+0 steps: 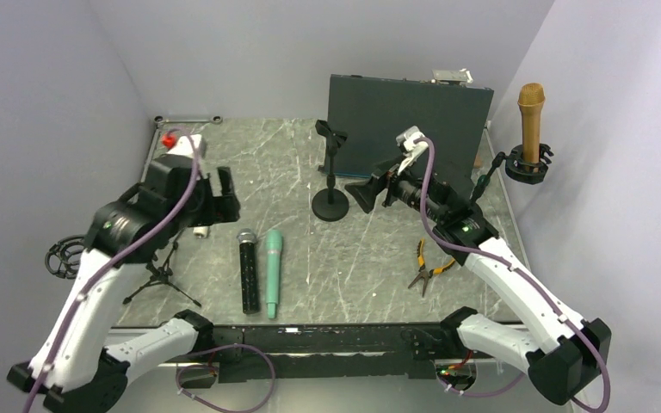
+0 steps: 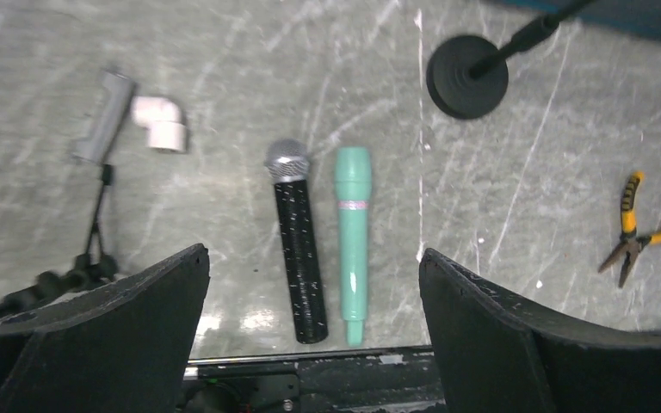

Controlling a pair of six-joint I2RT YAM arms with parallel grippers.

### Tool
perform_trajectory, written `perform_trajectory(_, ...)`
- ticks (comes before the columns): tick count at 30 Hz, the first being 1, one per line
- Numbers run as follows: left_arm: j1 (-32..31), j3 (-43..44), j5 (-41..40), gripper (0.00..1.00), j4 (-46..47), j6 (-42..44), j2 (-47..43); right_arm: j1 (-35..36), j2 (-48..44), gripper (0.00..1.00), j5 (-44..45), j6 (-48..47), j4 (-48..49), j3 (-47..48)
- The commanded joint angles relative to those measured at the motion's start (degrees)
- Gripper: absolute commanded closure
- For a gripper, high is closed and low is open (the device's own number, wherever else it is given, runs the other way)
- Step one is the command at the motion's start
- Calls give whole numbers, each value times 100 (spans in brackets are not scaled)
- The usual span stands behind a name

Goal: Remove the microphone from the stand

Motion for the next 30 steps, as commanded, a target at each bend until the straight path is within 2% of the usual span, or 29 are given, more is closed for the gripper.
perform_trajectory(1,-9,615,-1175,6,-939,175,-439,70,205,0,110,400,176,282)
perform_trajectory(5,-7,1029,-1590,6,-1272,274,-837,503,524,0,631,1025,415,345)
perform_trajectory(10,-9,1260,-1659,6,-1240,287,-1435,1651,1375,1,1514,2060,824,620)
perform_trajectory(12,-5,1267,-1681,5,-1185,281,-1627,1983,1766,1,1764,2782,1158,643)
perform_trajectory(15,-9,1228,-1722,5,-1193,296,-1804,2535,2399,0,2141,3324,1977,660)
perform_trajectory(18,-9,1203,-1963,5,-1394,169,-1835,2813,3209,0,2048,3948,2629,944)
perform_trajectory(21,-9,1158,-2527,6,-1866,-400,-1793,2911,4065,0,1554,4545,3256,1331)
perform_trajectory(24,-5,1050,-2866,5,-2306,-977,-1648,3005,4699,0,1245,4812,3344,1809)
perform_trajectory(26,0,767,-2782,2,-2326,-1419,-1640,3044,4872,0,1250,4860,3347,1930)
perform_trajectory(29,9,275,-2565,5,-2328,-2284,-1710,3076,4950,0,1290,4928,3316,1953)
perform_trajectory(30,14,119,-2670,2,-2337,-2477,-1698,3083,4939,0,1303,4951,3312,1918)
